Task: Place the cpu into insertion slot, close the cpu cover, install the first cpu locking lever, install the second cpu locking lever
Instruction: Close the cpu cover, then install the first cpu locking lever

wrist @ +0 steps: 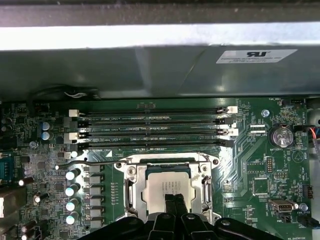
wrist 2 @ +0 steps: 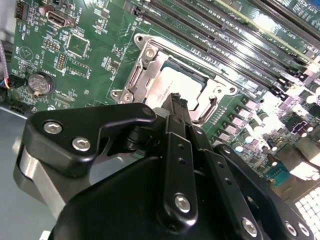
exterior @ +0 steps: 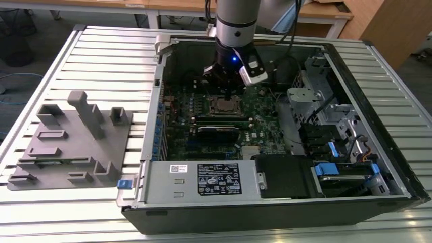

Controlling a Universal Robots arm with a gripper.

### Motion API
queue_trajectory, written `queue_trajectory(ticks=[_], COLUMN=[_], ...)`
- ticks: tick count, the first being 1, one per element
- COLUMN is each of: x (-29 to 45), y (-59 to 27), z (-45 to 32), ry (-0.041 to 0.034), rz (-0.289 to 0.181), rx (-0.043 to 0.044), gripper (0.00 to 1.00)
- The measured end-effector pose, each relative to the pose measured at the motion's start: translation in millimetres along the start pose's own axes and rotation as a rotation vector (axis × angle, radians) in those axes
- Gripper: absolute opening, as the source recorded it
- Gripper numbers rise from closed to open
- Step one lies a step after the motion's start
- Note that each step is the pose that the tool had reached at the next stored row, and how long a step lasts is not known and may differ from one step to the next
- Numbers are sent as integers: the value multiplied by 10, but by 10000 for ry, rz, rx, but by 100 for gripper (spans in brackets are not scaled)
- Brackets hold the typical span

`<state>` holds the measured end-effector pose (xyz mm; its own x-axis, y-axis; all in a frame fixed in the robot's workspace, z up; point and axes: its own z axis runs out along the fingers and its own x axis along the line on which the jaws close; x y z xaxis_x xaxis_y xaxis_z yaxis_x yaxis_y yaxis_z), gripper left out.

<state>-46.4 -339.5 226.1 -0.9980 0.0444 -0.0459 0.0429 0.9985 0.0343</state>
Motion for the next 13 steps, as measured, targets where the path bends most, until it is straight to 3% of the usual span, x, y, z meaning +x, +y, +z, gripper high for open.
queue_trajectory(ticks=[13], x=[26], y=[-1], z=[10], ry=[-1], rz=[27], rx=[1], gripper=[11])
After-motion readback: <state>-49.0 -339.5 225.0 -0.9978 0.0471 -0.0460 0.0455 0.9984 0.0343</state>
